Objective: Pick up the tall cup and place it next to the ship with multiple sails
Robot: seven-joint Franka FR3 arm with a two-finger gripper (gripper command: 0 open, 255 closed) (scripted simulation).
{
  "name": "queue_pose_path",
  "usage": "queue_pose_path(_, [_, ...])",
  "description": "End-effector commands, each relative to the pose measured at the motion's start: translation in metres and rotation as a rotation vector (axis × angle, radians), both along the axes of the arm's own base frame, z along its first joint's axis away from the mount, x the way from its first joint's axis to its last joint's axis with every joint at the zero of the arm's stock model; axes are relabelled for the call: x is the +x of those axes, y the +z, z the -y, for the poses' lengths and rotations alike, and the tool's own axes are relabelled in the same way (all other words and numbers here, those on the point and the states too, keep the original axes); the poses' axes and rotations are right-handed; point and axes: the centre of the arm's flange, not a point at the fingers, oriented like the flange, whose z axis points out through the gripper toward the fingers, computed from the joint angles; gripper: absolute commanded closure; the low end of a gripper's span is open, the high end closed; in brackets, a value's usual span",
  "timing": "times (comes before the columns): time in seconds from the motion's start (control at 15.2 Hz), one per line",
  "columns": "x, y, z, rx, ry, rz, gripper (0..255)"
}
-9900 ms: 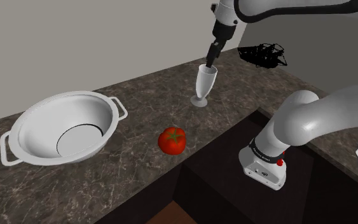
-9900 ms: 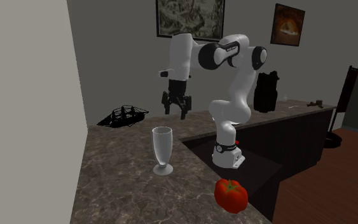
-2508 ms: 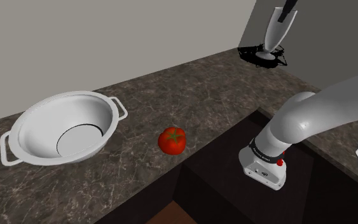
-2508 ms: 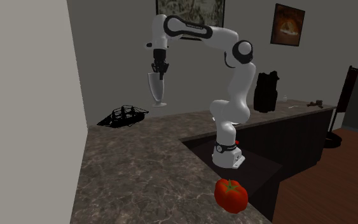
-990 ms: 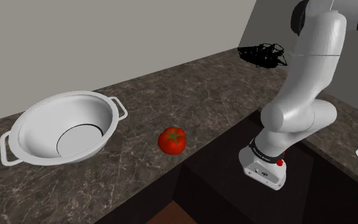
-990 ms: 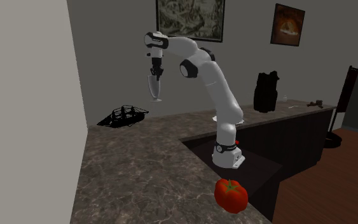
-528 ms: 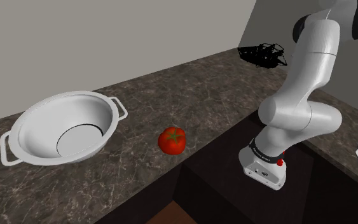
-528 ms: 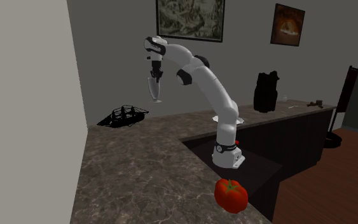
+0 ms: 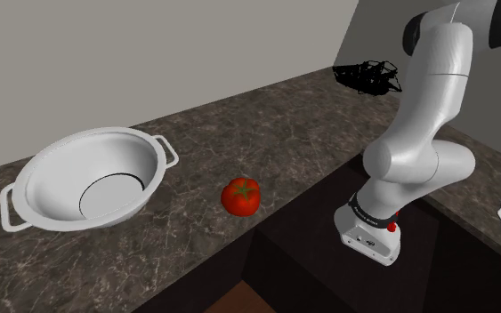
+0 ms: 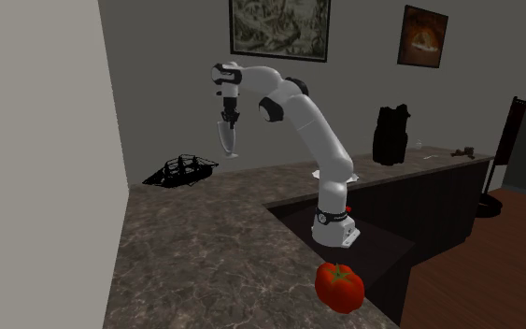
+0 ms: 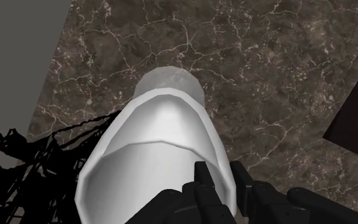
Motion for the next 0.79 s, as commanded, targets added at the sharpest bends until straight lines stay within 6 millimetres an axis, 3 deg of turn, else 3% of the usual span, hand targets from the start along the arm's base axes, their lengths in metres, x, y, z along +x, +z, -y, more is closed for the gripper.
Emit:
queue_pose_path(0.0, [0.0, -0.009, 0.0, -0.002, 0.0, 0.0, 255])
queue_pose_path(0.73, [0.0, -0.068, 0.0, -0.002, 0.0, 0.0, 255])
